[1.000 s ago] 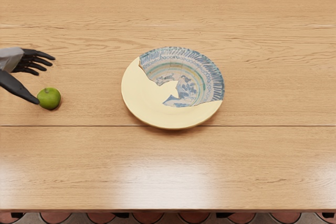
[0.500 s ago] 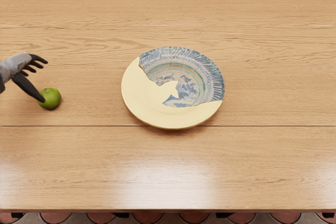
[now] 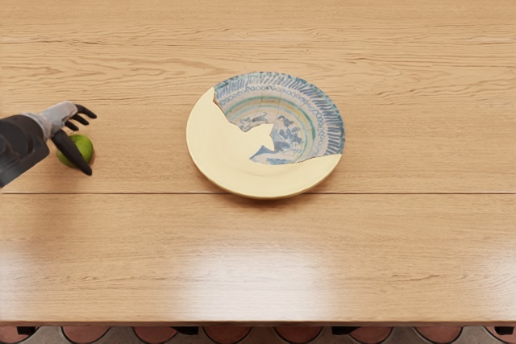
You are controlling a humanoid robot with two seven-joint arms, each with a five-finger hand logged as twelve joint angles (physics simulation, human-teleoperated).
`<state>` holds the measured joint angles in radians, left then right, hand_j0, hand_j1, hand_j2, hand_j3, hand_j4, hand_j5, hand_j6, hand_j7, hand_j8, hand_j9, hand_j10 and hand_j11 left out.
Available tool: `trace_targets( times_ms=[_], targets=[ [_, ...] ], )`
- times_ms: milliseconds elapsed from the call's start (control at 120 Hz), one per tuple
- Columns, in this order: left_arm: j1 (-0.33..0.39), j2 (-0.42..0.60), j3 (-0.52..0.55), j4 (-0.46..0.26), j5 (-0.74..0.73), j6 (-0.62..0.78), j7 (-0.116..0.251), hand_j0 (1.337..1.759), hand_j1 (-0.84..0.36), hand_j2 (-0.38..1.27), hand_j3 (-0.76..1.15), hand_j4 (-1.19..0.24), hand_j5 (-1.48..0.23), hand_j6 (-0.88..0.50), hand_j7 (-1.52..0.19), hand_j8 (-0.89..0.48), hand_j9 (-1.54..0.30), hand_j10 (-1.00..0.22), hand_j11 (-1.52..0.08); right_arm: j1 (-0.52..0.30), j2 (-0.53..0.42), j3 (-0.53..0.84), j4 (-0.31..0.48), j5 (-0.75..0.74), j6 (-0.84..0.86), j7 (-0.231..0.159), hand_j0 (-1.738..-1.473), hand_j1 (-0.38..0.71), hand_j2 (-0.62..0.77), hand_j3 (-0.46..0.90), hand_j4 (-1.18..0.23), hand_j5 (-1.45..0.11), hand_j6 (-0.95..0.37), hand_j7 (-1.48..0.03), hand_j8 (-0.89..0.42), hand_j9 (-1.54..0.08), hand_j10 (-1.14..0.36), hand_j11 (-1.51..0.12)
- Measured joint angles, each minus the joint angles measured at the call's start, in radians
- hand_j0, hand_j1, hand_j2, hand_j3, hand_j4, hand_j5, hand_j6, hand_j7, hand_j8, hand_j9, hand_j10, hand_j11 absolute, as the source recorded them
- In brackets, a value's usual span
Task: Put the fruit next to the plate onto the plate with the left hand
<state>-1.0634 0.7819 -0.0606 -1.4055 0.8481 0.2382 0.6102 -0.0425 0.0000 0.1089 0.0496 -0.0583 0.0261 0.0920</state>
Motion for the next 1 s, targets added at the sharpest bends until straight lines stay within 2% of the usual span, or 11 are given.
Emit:
trace_targets(
  times_ms=[600, 1000],
  targets=[
    [0.005, -0.032, 0.029, 0.054, 0.000, 0.048, 0.001, 1.658, 0.03, 0.06, 0.00, -0.27, -0.35, -0.27, -0.35, -0.27, -0.35, -0.27, -0.35, 0.000, 0.000, 0.000, 0.000, 0.000, 0.000, 0.000, -1.658, -0.30, -0.01, 0.00, -0.04, -0.05, -0.04, -0.05, -0.04, -0.05, -0.04, -0.05],
    [0.008, -0.041, 0.050, 0.055, 0.001, 0.049, 0.001, 1.658, -0.12, 0.08, 0.00, -0.40, -0.51, -0.40, -0.51, -0.40, -0.51, -0.40, -0.51, 0.000, 0.000, 0.000, 0.000, 0.000, 0.000, 0.000, -1.658, -0.30, -0.01, 0.00, -0.04, -0.05, -0.04, -0.05, -0.04, -0.05, -0.04, -0.05]
  ],
)
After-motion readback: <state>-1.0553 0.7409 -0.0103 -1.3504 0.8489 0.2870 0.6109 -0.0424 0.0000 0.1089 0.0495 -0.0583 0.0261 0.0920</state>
